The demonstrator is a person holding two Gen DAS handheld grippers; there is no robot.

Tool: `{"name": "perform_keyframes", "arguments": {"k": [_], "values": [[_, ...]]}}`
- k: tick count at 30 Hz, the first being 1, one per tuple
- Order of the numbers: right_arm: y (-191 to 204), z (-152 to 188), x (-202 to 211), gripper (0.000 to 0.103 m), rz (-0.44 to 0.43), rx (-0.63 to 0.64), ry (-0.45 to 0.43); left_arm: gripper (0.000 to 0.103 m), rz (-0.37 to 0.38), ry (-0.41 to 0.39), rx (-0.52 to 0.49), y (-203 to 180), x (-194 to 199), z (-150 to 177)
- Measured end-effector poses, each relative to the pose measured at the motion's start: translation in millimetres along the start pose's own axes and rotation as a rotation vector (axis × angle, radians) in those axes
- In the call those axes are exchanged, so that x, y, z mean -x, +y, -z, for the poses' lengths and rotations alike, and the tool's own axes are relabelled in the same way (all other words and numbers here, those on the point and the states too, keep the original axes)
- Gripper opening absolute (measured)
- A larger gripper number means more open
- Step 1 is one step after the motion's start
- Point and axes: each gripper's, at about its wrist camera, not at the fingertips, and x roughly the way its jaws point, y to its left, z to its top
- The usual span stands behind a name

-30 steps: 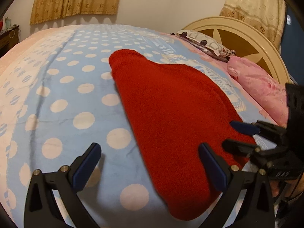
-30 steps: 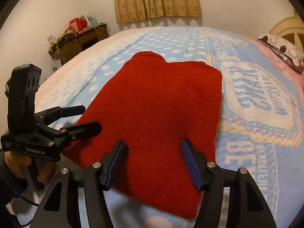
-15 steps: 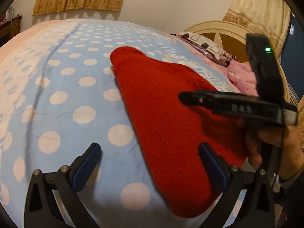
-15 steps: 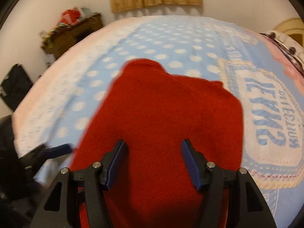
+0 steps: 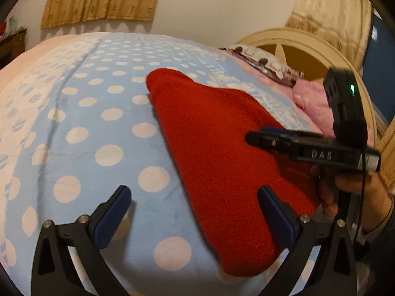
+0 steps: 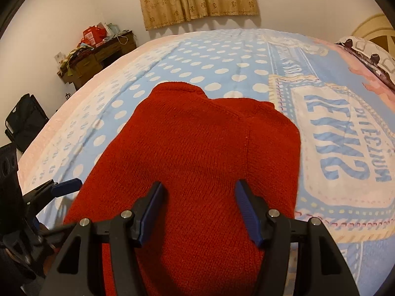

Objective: Fold small clothes
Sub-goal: 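Position both open grippers over the red sweater's folded edge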

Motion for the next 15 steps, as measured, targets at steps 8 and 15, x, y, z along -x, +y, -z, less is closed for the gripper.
{"name": "perform_keyframes", "arguments": {"k": [8, 15], "values": [[-25.5, 7.7, 13.1, 0.062, -0.17, -0.09, -0.08, 0.103, -0.011, 0.003, -0.007, 1.7, -2.2, -0.7], [-41.5, 14.0, 51.1, 0.067, -0.105, -0.11, -0.142, 0.103, -0.041, -0.037, 0.0, 3.8, 1.1, -19.0]]}}
